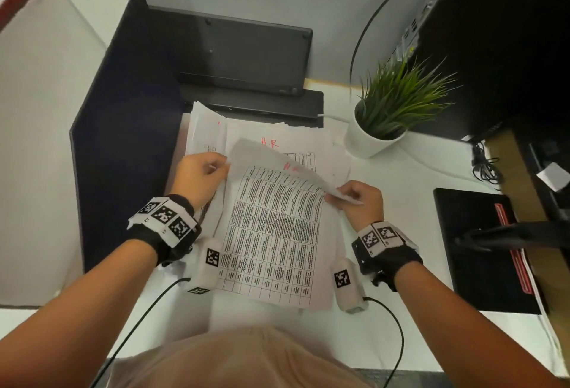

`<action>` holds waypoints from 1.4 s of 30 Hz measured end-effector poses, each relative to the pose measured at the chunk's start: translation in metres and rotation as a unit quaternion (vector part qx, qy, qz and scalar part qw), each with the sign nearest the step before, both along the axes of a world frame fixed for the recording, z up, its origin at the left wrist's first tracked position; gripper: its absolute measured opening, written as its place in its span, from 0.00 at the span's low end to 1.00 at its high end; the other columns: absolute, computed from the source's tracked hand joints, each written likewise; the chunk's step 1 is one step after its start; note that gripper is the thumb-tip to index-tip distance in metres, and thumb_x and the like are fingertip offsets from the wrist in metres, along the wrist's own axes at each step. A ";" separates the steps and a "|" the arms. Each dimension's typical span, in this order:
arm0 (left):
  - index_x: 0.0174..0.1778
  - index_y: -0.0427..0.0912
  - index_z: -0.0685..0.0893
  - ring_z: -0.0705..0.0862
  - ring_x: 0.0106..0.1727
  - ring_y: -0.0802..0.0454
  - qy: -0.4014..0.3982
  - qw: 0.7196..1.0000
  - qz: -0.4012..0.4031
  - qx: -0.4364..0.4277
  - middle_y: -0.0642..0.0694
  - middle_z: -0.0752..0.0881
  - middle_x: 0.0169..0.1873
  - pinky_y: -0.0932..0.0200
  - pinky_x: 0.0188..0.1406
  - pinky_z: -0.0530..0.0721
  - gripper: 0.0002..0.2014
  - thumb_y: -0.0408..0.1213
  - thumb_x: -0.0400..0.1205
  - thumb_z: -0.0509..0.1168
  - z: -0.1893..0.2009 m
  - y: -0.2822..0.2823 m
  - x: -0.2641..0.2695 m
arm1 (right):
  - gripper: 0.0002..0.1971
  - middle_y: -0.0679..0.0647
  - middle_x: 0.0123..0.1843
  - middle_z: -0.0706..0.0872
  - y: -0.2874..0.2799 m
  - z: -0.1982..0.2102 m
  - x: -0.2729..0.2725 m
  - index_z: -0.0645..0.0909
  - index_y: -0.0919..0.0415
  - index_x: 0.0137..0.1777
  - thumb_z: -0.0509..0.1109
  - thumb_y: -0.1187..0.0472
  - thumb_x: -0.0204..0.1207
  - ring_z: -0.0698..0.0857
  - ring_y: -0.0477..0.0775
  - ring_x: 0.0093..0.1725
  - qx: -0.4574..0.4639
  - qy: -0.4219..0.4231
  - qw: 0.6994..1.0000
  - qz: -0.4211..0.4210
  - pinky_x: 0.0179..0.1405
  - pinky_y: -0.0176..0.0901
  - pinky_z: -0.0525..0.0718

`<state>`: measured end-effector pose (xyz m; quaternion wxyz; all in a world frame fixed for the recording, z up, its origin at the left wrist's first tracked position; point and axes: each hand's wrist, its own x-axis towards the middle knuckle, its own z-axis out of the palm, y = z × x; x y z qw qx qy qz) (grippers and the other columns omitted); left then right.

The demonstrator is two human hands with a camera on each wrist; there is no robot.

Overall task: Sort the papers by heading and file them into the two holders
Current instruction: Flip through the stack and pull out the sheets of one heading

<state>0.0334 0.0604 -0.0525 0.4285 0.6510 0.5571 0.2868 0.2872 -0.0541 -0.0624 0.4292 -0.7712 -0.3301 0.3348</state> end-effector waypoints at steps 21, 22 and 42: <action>0.45 0.35 0.89 0.86 0.47 0.42 0.231 0.971 -0.030 -0.050 0.39 0.89 0.47 0.52 0.48 0.85 0.05 0.32 0.79 0.69 0.010 0.005 0.018 | 0.19 0.58 0.31 0.80 -0.006 -0.020 -0.007 0.75 0.63 0.23 0.60 0.87 0.64 0.79 0.50 0.34 0.057 0.120 0.989 -0.069 0.28 0.25 0.80; 0.48 0.36 0.89 0.85 0.46 0.43 0.243 0.969 -0.041 -0.012 0.40 0.88 0.48 0.53 0.46 0.84 0.06 0.33 0.79 0.68 0.011 0.002 0.016 | 0.20 0.57 0.31 0.80 -0.006 -0.020 -0.006 0.75 0.63 0.23 0.61 0.87 0.64 0.79 0.49 0.34 0.056 0.100 0.992 -0.057 0.29 0.25 0.79; 0.30 0.34 0.80 0.82 0.37 0.47 -0.098 0.987 0.042 -0.117 0.41 0.83 0.33 0.67 0.38 0.82 0.15 0.18 0.77 0.53 0.013 0.005 0.009 | 0.15 0.53 0.28 0.81 0.001 -0.002 -0.006 0.79 0.58 0.27 0.75 0.77 0.65 0.78 0.47 0.29 0.017 0.021 1.000 -0.004 0.31 0.33 0.77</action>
